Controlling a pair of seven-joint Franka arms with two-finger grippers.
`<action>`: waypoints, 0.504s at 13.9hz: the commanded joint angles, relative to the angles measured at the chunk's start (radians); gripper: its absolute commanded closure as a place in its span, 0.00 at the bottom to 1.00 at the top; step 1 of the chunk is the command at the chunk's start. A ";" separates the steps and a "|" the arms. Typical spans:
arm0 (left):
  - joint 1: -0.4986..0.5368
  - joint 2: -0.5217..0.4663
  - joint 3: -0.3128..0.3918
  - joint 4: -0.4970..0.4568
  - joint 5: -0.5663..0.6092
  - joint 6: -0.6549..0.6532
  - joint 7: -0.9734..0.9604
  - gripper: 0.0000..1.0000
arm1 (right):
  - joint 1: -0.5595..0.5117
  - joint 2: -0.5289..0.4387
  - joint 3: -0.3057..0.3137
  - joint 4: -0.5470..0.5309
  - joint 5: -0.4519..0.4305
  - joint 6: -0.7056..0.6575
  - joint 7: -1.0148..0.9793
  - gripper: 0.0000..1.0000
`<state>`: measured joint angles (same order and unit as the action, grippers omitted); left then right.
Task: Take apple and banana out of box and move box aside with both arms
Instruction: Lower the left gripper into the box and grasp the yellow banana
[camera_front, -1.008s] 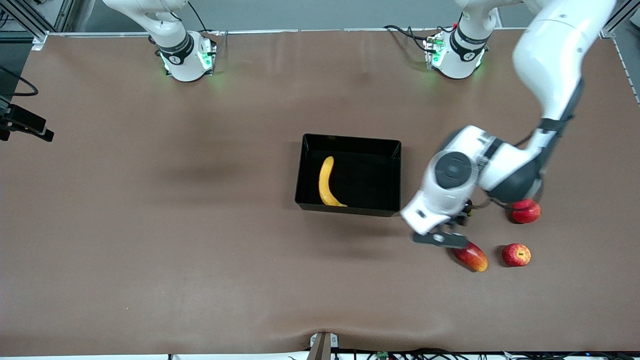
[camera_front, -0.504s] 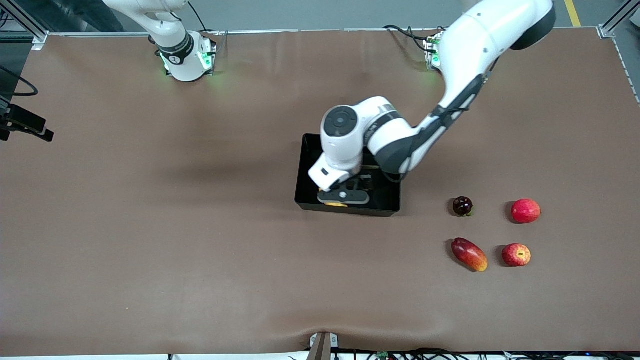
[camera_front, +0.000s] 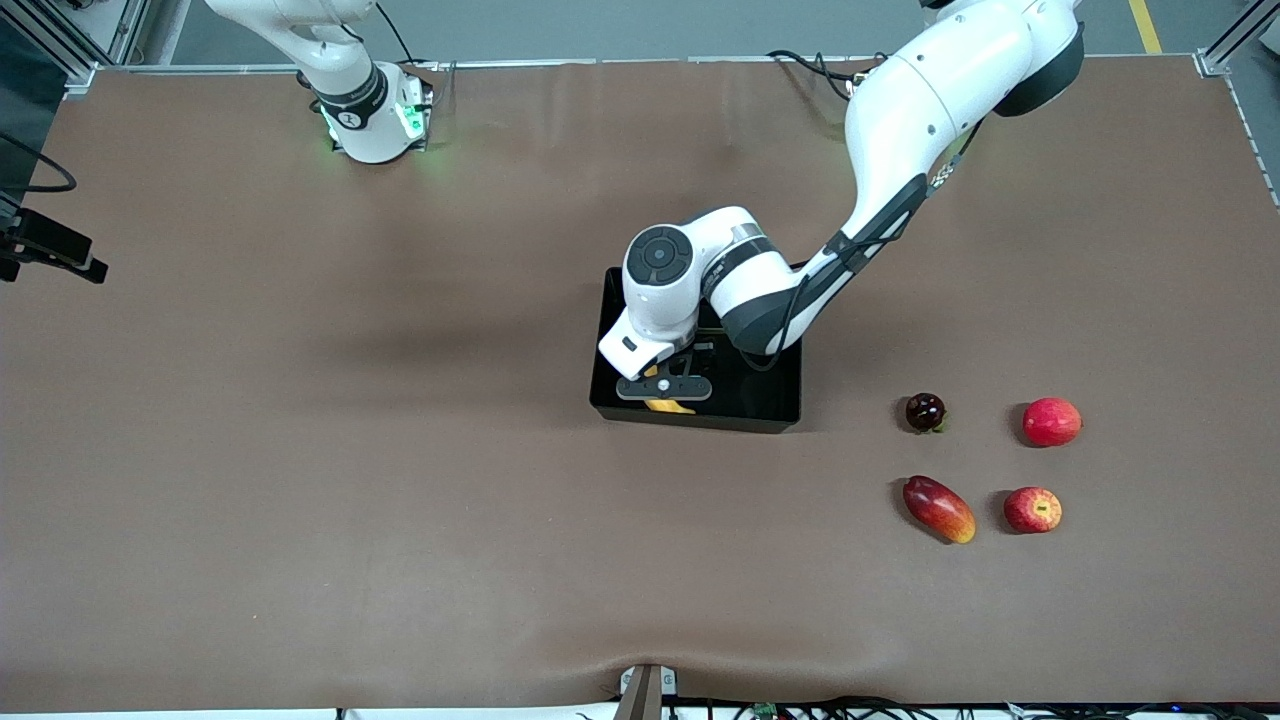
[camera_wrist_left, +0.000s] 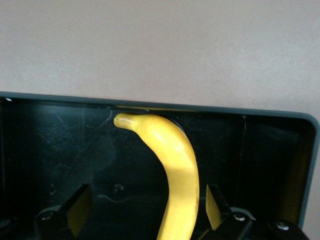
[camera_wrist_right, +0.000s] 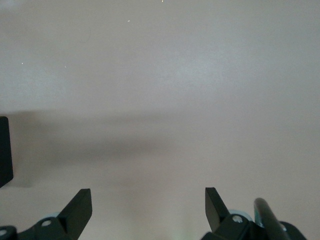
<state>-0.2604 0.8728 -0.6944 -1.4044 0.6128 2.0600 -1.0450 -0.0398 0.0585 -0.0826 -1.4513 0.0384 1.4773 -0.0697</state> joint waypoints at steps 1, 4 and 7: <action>-0.013 0.040 0.006 0.013 -0.016 0.041 -0.009 0.00 | -0.015 -0.002 0.012 0.008 -0.011 -0.008 -0.005 0.00; -0.025 0.077 0.022 0.013 -0.001 0.069 -0.039 0.00 | -0.012 -0.002 0.014 0.008 -0.021 -0.008 -0.005 0.00; -0.089 0.089 0.096 0.015 -0.015 0.110 -0.079 0.00 | -0.006 -0.002 0.015 0.008 -0.035 -0.008 -0.002 0.00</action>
<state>-0.3038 0.9508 -0.6420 -1.4096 0.6105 2.1404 -1.0860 -0.0397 0.0585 -0.0791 -1.4514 0.0212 1.4773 -0.0698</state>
